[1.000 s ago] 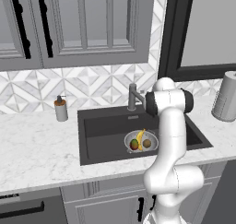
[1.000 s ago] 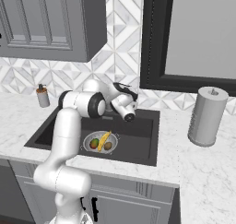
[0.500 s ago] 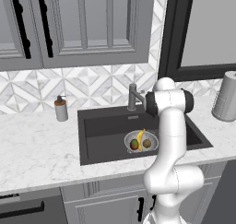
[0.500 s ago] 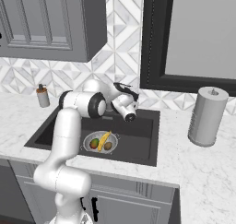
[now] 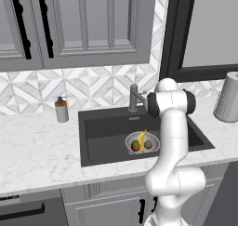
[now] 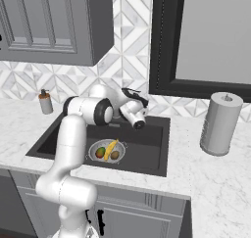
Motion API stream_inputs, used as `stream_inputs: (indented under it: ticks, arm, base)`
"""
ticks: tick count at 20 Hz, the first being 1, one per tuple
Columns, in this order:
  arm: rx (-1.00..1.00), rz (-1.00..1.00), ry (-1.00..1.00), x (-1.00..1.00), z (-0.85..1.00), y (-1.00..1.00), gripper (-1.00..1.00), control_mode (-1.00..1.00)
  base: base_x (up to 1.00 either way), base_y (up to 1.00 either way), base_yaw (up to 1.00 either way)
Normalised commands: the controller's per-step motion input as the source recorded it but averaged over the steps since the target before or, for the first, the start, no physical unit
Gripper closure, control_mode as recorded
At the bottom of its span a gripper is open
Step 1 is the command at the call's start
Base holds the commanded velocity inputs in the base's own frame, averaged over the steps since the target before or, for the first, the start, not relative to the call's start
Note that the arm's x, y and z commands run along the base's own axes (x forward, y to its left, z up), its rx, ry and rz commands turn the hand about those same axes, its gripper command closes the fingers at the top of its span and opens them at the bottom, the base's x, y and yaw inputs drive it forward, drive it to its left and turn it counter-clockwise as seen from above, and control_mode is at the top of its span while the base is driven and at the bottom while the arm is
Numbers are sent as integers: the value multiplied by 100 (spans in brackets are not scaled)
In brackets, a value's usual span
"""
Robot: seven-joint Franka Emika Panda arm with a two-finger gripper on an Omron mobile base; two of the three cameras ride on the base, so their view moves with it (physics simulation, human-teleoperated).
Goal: Put the colander in the sink, put the kiwi, banana, mango in the colander, and turn on the sink faucet and pour water over the colander.
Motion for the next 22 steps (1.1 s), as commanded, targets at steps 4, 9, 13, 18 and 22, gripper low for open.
stream_inputs:
  ticks: [4, 9, 13, 18, 22]
  arm:
    - [5, 0, 0, -2, 0, -100, -100, -100]
    - [8, 0, -1, -12, -2, -100, -100, -100]
    - [8, 0, -4, -18, -15, -100, -100, -100]
    - [9, 0, -4, -19, -19, -100, -100, -100]
    - [8, 0, -5, -19, -23, -100, -100, -100]
  base:
    - [0, 0, 0]
    - [0, 0, 0]
    - [0, 0, 0]
    - [0, 0, 0]
    - [0, 0, 0]
